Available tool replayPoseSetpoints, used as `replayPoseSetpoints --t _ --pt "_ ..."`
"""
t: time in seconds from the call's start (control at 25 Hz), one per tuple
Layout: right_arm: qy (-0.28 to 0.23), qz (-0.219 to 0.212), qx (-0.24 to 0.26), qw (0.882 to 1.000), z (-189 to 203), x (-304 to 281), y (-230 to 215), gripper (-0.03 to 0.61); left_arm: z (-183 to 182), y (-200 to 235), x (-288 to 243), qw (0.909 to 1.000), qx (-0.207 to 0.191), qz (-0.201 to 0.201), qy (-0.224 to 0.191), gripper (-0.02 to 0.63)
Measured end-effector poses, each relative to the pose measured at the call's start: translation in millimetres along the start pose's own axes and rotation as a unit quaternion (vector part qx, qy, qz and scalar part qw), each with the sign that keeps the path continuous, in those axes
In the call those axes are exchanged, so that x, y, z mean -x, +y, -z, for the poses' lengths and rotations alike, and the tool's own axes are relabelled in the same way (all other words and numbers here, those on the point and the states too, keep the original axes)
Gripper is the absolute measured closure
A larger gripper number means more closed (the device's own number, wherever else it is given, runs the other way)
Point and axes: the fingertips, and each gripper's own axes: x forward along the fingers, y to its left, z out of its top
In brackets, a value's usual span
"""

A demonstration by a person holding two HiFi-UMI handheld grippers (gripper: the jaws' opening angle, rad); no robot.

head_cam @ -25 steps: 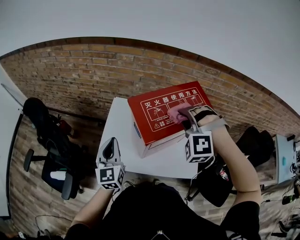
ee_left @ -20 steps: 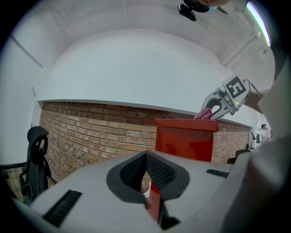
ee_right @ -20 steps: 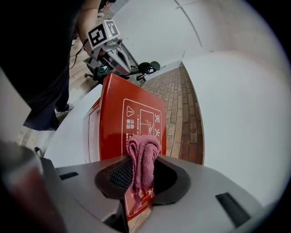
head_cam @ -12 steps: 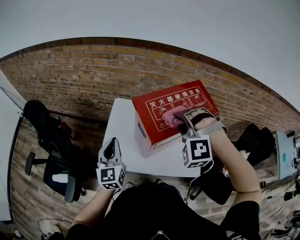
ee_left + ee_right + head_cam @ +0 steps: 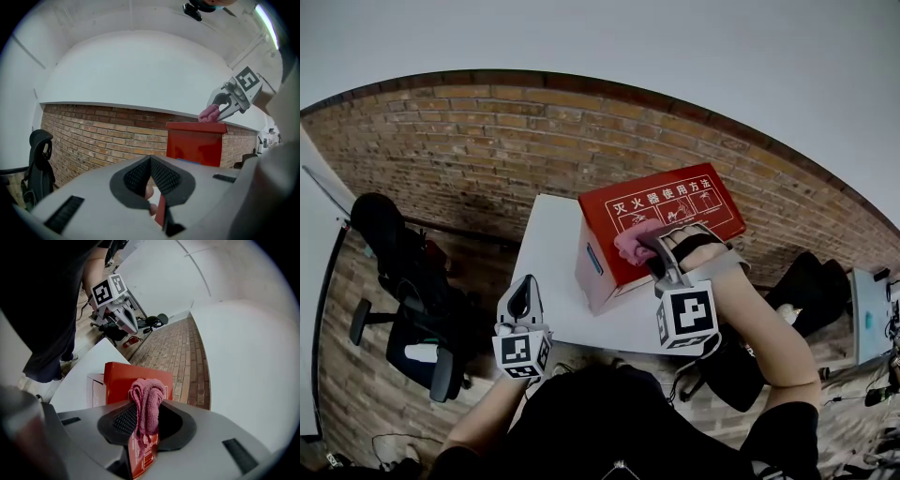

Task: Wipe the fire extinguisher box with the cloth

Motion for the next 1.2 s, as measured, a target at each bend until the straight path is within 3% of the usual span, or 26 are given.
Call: replayPoseSetpoints --t 0.48,1.2 --pt "-0.003 0.002 -0.016 1.0 -35.4 -4.3 -8.3 0.472 4.2 10.7 6.2 1.0 0.004 0.007 0.003 0.584" --pt "-0.01 0.013 -0.028 0.999 -36.7 -41.9 -45.0 0.472 3.4 21.7 6.6 0.9995 0.015 -0.029 -0.001 0.584"
